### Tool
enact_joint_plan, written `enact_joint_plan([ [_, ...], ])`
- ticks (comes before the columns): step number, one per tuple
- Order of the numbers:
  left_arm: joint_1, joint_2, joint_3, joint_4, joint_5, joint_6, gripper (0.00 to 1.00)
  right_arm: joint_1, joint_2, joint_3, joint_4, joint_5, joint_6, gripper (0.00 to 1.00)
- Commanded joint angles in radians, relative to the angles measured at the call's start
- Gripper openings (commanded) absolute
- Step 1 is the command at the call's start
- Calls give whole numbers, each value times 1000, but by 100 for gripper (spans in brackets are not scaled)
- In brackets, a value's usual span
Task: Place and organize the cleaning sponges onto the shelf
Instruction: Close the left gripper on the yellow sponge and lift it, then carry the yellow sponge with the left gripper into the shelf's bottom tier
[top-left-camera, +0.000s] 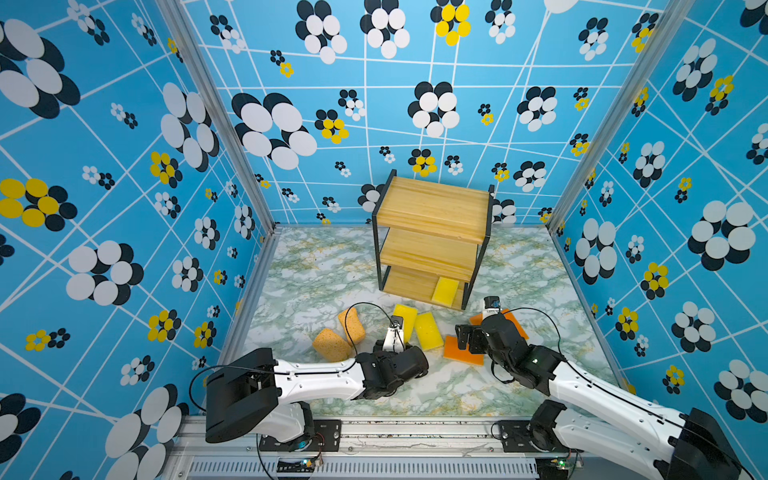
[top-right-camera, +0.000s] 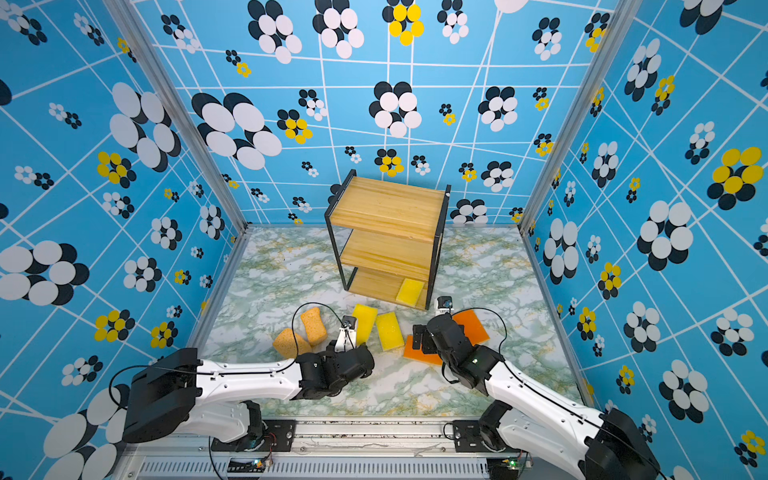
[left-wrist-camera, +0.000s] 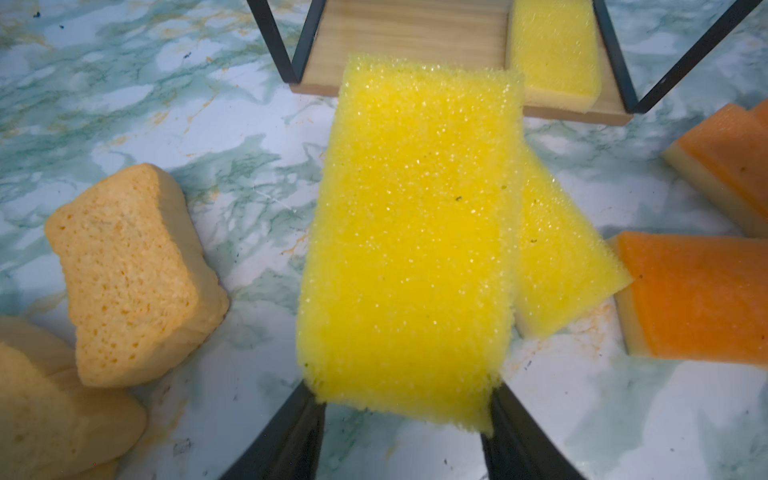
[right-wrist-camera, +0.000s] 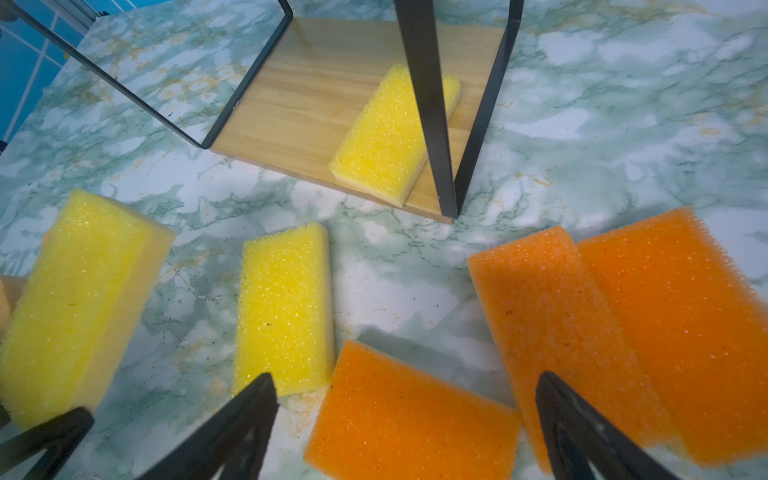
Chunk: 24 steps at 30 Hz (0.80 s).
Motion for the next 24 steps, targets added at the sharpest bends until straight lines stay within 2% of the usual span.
enact_joint_plan([
  [1,37,-11,-15,159,44,149,57,-8,-26,1,-17,31,-16,99],
  [14,181,197,132,341,176,309,57,-18,-47,-11,-24,41,-16,99],
  [24,245,319,211,421,210,343,57,-28,-84,-16,-51,46,-18,99],
])
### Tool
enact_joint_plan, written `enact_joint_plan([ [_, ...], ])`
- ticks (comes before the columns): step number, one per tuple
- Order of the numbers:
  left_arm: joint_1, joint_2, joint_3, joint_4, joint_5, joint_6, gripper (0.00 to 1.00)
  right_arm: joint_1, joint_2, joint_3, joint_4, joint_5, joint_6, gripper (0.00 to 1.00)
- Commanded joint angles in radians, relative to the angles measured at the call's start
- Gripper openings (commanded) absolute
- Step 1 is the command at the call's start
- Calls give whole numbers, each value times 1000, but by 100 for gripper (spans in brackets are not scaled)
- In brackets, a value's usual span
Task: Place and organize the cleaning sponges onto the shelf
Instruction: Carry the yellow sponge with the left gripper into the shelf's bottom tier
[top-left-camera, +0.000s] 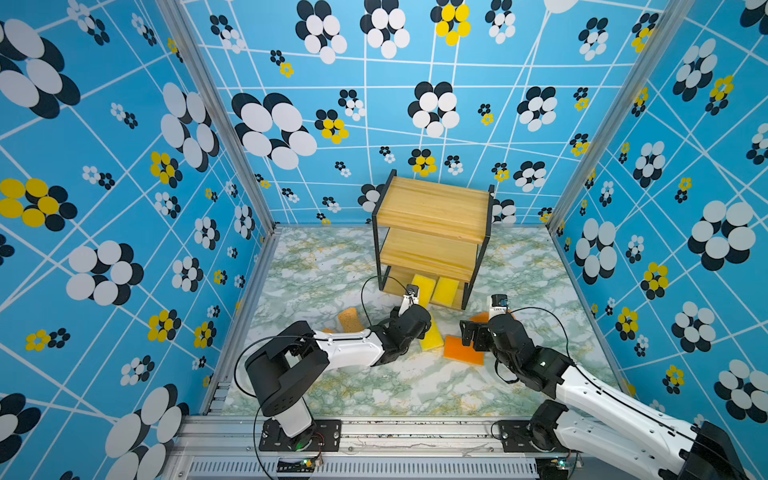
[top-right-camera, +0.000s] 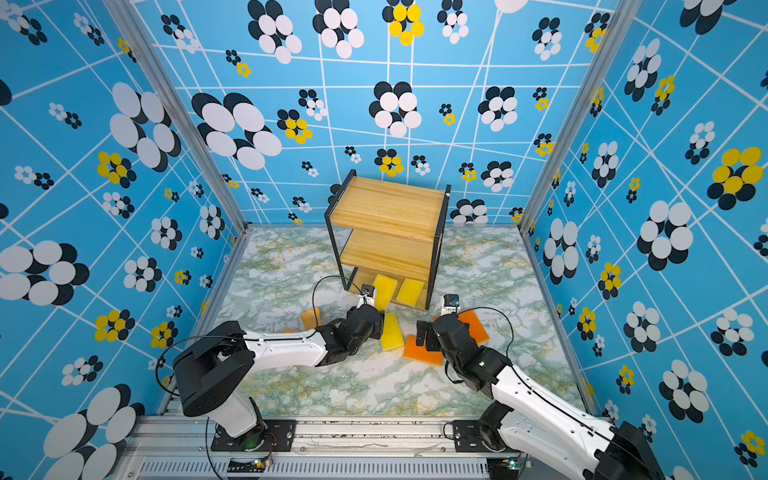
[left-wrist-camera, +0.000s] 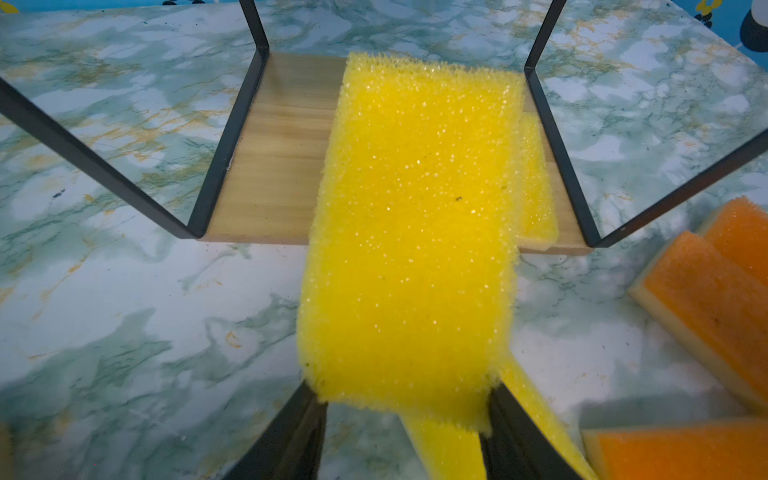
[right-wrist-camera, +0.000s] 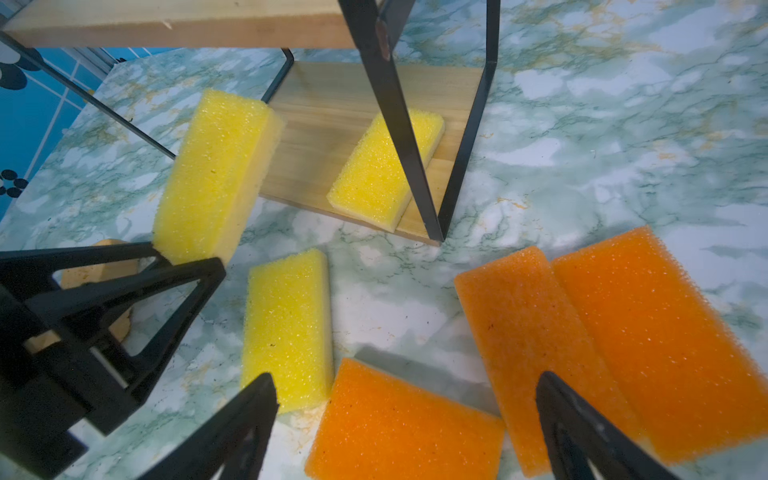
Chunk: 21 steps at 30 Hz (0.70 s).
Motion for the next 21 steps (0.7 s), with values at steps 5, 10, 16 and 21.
enact_joint_plan([
  [5,10,78,69,67,-6,19,57,-9,-24,-23,-32,24,-13,99],
  [10,11,117,64,141,-21,5,57,-11,-21,-25,-26,18,-13,99],
  [16,17,164,94,168,-47,13,57,-13,-18,-24,-24,18,-17,99],
  [21,35,201,119,166,-60,-8,57,-14,-20,-34,-18,18,-14,99],
])
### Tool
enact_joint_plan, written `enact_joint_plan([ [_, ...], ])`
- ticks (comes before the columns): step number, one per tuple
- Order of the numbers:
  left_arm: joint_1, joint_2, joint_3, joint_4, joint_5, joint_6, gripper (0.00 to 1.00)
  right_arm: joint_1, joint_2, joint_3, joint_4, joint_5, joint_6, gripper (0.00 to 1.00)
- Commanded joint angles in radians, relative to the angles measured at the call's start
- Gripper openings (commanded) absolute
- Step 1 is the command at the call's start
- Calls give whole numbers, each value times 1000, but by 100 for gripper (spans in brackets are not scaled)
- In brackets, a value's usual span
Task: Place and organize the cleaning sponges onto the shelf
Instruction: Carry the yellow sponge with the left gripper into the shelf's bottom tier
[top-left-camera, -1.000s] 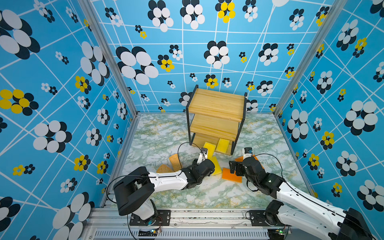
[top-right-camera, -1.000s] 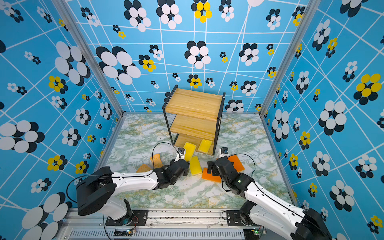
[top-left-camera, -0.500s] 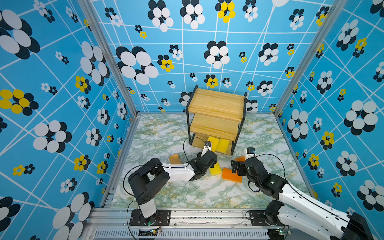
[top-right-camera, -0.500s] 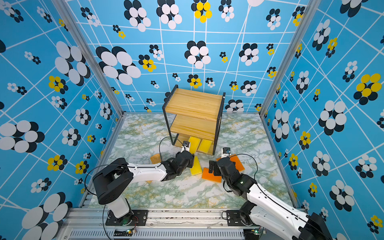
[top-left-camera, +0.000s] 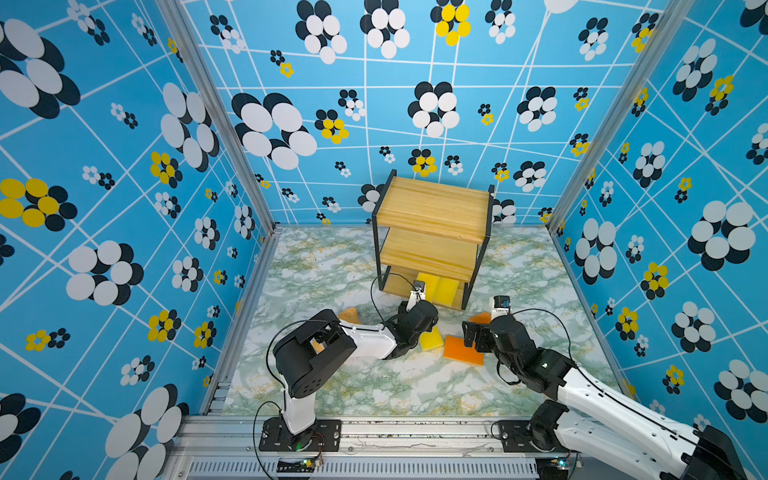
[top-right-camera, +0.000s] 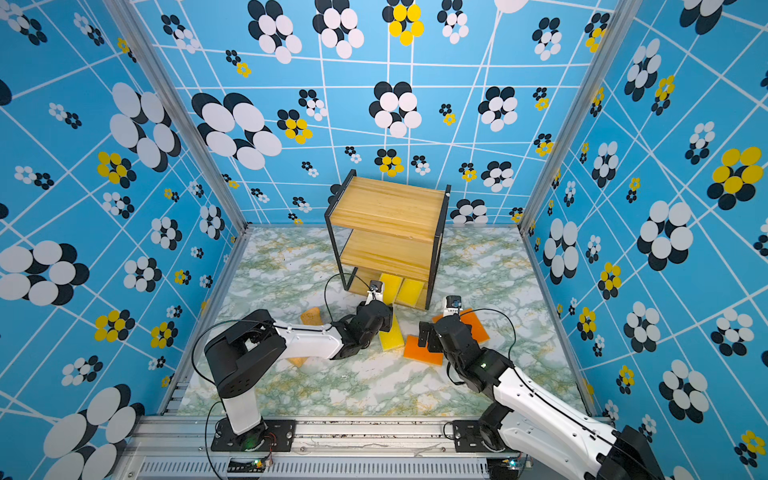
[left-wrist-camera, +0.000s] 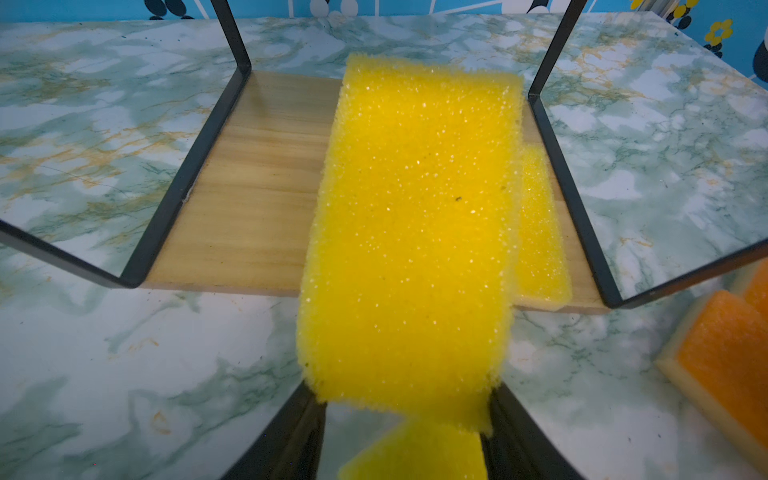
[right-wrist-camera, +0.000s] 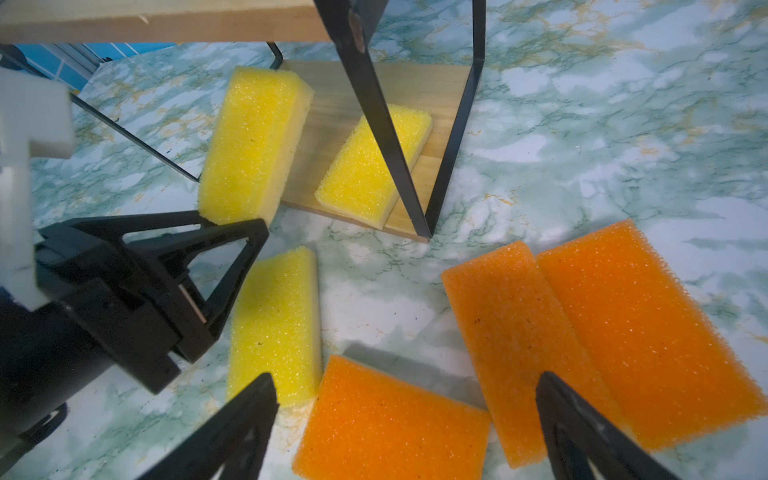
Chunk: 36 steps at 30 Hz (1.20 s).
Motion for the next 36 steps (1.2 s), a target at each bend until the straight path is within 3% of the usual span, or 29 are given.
enact_joint_plan([
  [1,19,32,33,26,-29,-15,57,-7,-5,-22,-8,11,-13,99],
  [8,37,74,77,17,-27,48,57,-9,-9,-27,-7,13,-13,99],
  [36,70,191,141,73,40,7,57,-15,-11,-43,1,13,-14,99],
])
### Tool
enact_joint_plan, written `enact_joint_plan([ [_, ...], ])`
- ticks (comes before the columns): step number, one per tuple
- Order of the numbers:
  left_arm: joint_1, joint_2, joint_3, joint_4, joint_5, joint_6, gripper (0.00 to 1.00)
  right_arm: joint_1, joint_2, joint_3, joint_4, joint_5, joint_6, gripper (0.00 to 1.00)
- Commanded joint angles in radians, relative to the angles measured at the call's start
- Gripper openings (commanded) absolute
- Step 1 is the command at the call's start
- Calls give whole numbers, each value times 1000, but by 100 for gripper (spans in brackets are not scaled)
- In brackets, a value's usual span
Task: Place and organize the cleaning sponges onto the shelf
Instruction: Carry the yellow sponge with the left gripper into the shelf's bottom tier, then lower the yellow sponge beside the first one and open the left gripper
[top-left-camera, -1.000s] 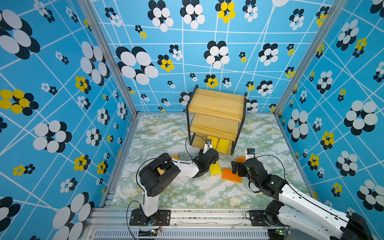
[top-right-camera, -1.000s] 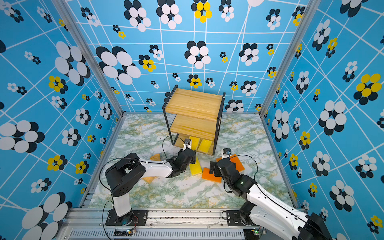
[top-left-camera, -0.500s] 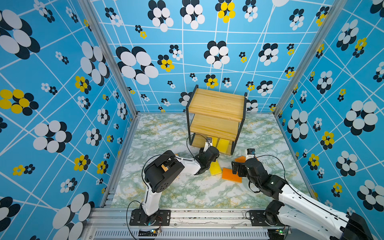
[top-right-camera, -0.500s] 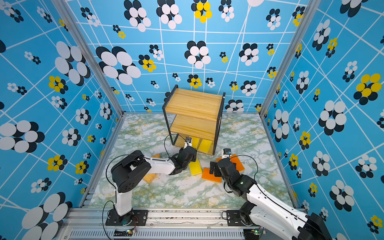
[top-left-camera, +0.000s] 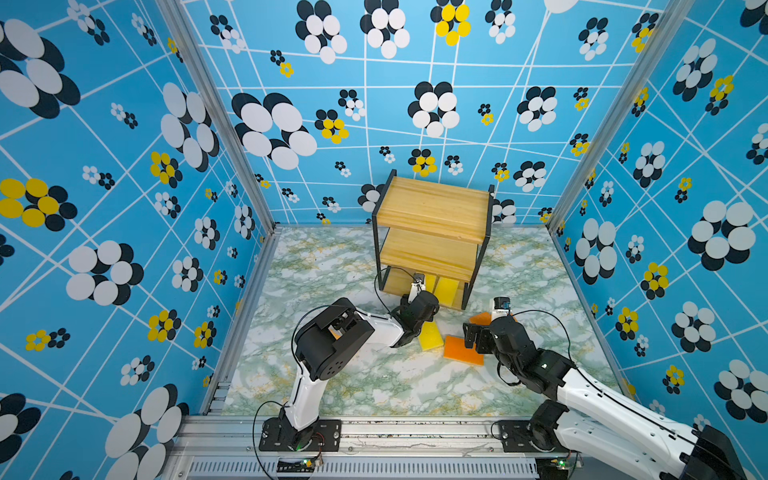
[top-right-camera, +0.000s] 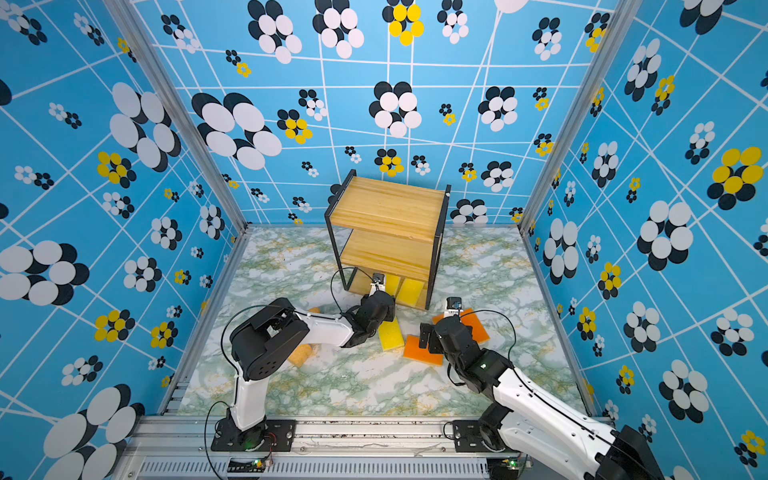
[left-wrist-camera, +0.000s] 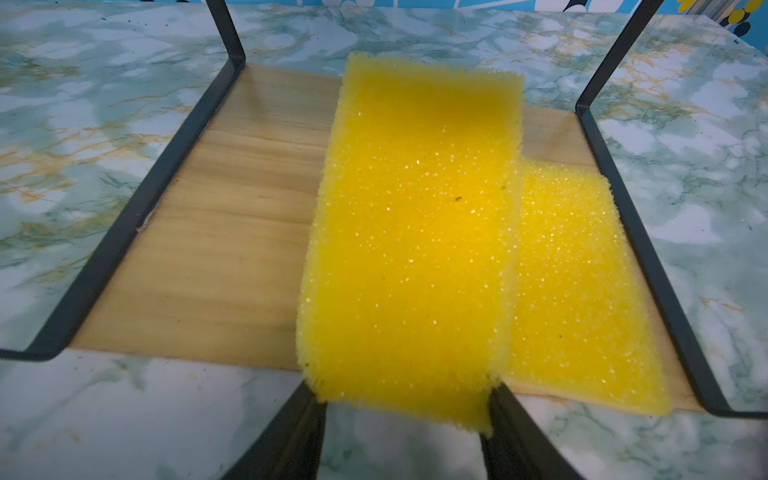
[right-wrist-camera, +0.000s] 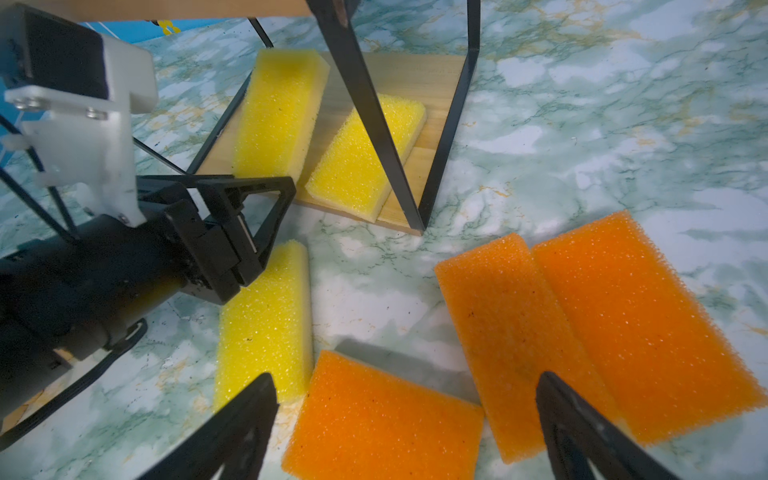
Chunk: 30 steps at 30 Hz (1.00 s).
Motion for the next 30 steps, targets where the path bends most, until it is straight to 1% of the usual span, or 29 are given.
enact_joint_plan([
  [1,8,25,25,23,9,-1,58,-11,-11,-29,1,13,-14,99],
  [7,8,36,27,23,-15,-8,58,-12,-21,-37,1,14,-14,99],
  [24,12,64,88,-23,-20,12,59,-18,-32,-39,7,11,-17,99],
  [28,12,65,77,-9,-23,-1,68,-17,-34,-37,-1,11,-16,99],
  [30,11,64,76,-12,-31,-4,76,-17,-39,-40,-1,11,-14,99],
])
